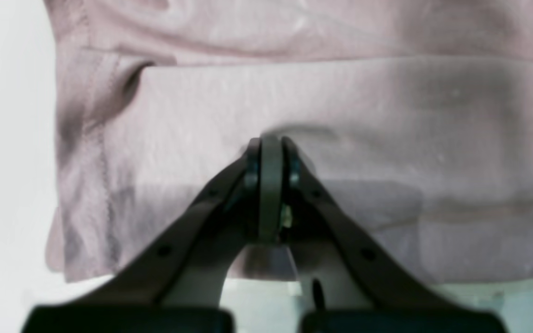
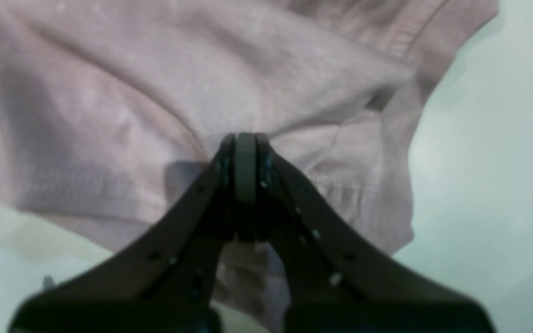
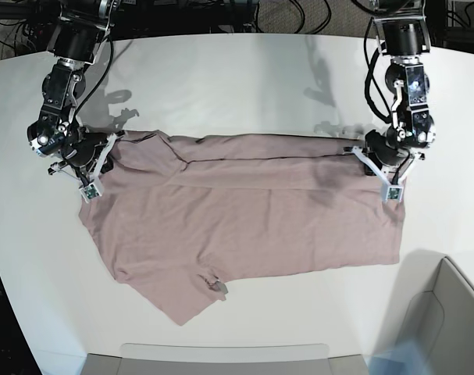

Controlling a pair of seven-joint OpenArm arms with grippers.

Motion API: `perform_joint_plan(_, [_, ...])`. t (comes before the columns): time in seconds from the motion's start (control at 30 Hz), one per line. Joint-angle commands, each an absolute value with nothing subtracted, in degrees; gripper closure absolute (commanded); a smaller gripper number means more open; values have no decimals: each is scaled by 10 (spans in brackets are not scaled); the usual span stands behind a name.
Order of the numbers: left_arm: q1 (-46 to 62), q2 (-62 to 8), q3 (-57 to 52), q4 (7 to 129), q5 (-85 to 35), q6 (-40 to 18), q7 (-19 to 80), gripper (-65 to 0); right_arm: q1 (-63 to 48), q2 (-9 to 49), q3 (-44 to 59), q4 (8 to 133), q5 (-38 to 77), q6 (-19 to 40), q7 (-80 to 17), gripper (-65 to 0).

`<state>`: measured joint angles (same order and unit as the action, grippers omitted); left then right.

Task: Fold the T-shirt properly
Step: 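Release the folded edge and pull both grippers back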

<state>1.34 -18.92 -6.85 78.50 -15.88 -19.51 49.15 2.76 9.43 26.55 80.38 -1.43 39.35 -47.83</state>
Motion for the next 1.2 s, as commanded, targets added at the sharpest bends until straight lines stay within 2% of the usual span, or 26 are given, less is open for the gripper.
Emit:
perform_joint_plan(0.0, [36, -193, -70, 785, -153, -200, 528, 0, 24, 103, 269, 810, -17, 400, -487, 0])
perform_joint_plan(0.2, [151, -206, -72, 824, -153, -200, 518, 0, -30, 137, 271, 814, -15, 400, -487, 0])
perform_joint_plan(0.47, [253, -213, -73, 879, -153, -200, 519, 0, -128, 170, 272, 907, -15, 400, -492, 0])
perform_joint_plan(0.77, [353, -211, -106, 911, -153, -200, 519, 0, -222, 180, 273, 954, -13, 400, -492, 0])
perform_joint_plan(1.03, [391, -211, -145, 986, -153, -200, 526, 0, -242, 178, 314, 963, -13, 400, -488, 0])
perform_joint_plan(1.17, [385, -212, -145, 1004, -153, -199, 527, 0, -241, 177, 320, 1009, -13, 400, -492, 0])
